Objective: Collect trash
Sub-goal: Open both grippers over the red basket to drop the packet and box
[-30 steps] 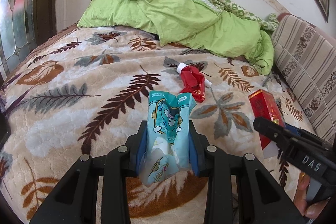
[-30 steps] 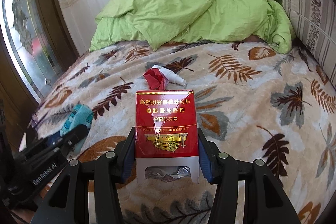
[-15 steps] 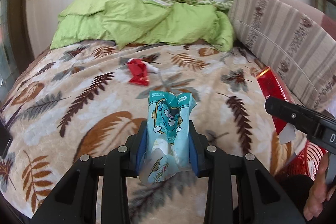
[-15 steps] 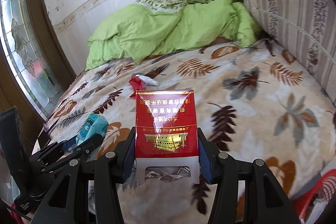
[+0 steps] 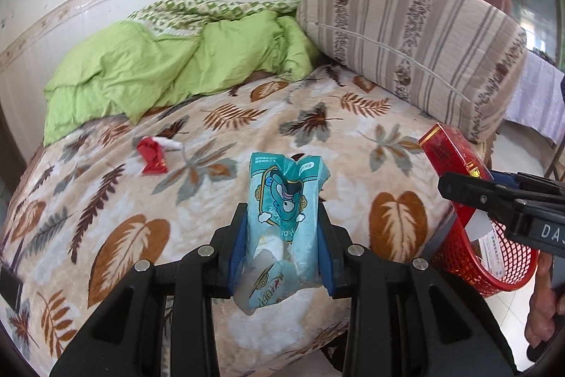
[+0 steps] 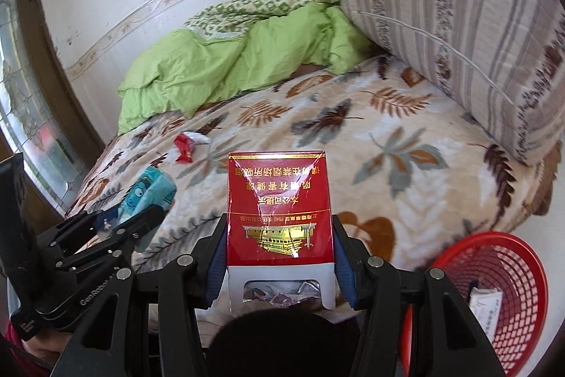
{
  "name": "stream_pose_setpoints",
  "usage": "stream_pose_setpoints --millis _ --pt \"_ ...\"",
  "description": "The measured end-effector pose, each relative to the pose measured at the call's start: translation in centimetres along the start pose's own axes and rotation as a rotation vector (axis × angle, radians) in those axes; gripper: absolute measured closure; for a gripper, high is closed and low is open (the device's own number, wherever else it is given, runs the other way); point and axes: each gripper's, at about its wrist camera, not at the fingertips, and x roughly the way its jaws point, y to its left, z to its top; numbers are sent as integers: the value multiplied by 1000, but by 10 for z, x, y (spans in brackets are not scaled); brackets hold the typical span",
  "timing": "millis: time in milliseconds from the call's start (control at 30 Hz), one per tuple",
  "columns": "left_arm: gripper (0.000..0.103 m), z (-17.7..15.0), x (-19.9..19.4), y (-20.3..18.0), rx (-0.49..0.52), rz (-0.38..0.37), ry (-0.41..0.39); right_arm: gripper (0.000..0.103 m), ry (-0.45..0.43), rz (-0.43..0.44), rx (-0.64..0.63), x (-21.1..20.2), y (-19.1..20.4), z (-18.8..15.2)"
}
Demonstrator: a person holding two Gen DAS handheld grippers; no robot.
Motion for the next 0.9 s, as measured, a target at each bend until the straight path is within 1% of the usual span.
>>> stream_pose_setpoints --millis 300,400,467,567,700,800,900 --pt "69 15 -3 -40 77 -37 -16 48 -24 -75 97 -34 -57 -11" --pt "69 20 -6 -56 105 -66 -19 48 -38 -104 129 -47 -76 -15" --pt "69 25 -7 -70 131 -98 -18 48 -48 -124 152 -57 -90 -16" --pt "69 34 -11 -90 147 -189 -10 48 -62 -158 186 -74 -109 -17" --pt "69 43 -7 -125 178 -314 34 48 -86 -211 245 -96 -141 -20" --pt "69 48 3 -156 193 -417 95 47 -92 -235 298 -106 -162 -27" --pt "67 49 14 -183 190 -508 156 46 -82 -239 344 -110 -179 -34"
